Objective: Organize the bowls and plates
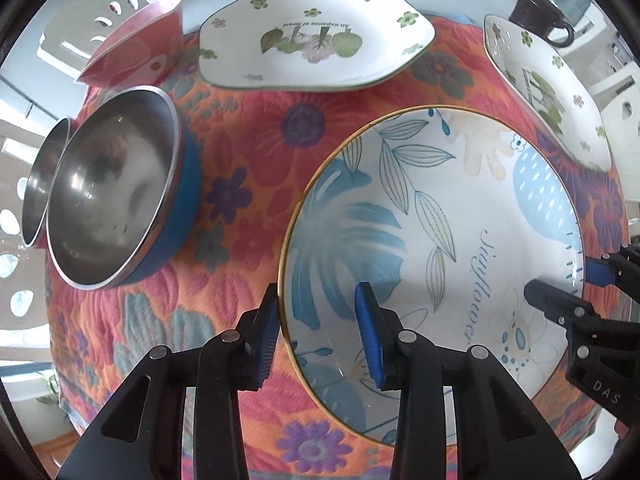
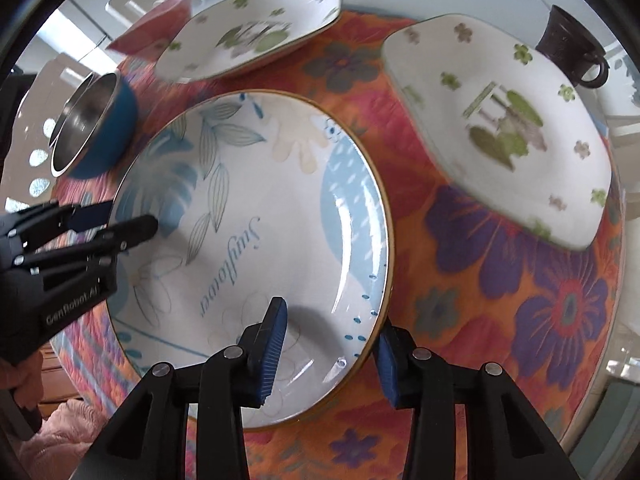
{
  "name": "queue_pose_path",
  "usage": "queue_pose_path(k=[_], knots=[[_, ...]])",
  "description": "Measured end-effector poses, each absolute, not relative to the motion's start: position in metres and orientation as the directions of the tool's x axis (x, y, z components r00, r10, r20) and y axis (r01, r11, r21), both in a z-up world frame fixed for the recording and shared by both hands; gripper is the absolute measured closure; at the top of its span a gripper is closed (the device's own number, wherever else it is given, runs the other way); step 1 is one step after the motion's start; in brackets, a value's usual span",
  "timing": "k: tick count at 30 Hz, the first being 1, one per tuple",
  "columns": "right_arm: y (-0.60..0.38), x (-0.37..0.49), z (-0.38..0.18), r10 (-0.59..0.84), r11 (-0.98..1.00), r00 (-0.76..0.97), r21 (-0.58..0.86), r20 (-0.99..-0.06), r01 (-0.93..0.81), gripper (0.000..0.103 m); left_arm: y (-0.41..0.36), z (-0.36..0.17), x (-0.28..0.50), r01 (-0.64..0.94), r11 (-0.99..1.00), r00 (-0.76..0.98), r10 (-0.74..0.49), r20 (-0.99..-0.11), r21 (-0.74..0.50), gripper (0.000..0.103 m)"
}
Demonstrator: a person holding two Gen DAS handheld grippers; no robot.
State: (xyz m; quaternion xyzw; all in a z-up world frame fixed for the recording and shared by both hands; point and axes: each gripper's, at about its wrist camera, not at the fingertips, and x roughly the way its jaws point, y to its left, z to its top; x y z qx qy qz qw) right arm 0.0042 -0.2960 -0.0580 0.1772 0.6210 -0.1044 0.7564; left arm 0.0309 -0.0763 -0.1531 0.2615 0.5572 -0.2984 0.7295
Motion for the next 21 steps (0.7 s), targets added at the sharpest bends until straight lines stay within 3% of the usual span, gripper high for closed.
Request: queue_pose_path(k=[15, 21], knots=[[-0.19, -0.029, -0.06, 0.07, 0.868, 0.167, 0.143, -0.983, 0.476, 0.06, -0.008, -0.146, 0.065, 0.722, 0.691, 0.124, -0.174, -0.977, -0.031, 0.069], [-0.156, -0.049, -0.059, 0.057, 0.851, 0.155, 0.129, -0.986, 0.509, 0.056, -0.013, -0.145, 0.092, 0.73, 0.681, 0.094, -0.177, -0.98, -0.053, 0.068]])
